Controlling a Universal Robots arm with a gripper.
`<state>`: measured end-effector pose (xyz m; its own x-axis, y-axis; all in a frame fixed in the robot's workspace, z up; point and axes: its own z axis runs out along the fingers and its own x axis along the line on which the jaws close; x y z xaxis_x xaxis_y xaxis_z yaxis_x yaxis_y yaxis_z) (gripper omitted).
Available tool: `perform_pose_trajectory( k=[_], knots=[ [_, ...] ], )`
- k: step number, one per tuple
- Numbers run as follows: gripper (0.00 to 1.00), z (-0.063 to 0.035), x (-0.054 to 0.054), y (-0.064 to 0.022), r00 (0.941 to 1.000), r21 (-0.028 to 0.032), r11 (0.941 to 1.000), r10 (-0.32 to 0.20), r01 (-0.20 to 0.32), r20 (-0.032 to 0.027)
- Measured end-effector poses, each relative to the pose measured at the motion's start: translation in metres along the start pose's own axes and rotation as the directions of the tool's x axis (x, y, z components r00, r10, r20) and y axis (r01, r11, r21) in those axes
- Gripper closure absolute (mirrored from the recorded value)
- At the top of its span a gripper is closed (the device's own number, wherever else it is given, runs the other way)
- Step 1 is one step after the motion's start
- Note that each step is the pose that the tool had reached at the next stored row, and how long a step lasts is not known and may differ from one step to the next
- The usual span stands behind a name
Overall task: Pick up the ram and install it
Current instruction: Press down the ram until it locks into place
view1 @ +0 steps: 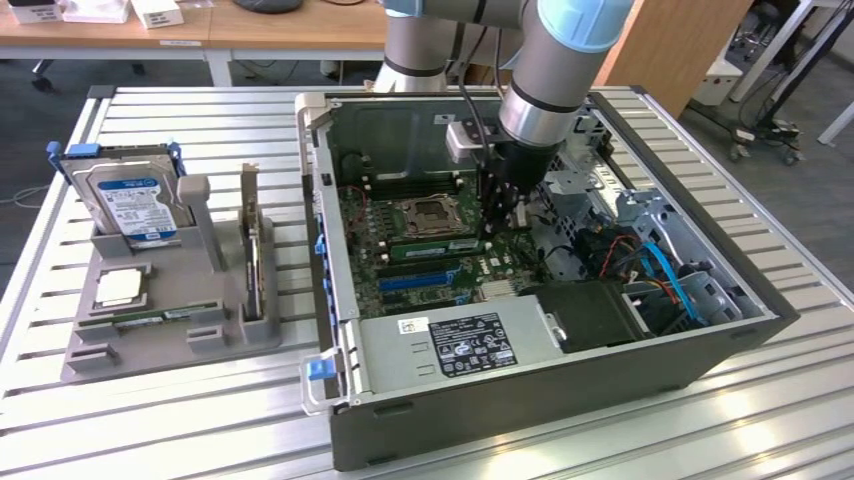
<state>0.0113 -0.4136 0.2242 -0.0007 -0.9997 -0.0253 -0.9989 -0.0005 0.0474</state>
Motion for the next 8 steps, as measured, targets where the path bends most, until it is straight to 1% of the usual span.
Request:
perform_pose_trajectory(
  k=[8],
  knots=[
    [0.9, 0.0012, 0.0, -0.0001, 1.0, 0.0, 1.0, 0.0, 0.0, 0.0001]
  ],
)
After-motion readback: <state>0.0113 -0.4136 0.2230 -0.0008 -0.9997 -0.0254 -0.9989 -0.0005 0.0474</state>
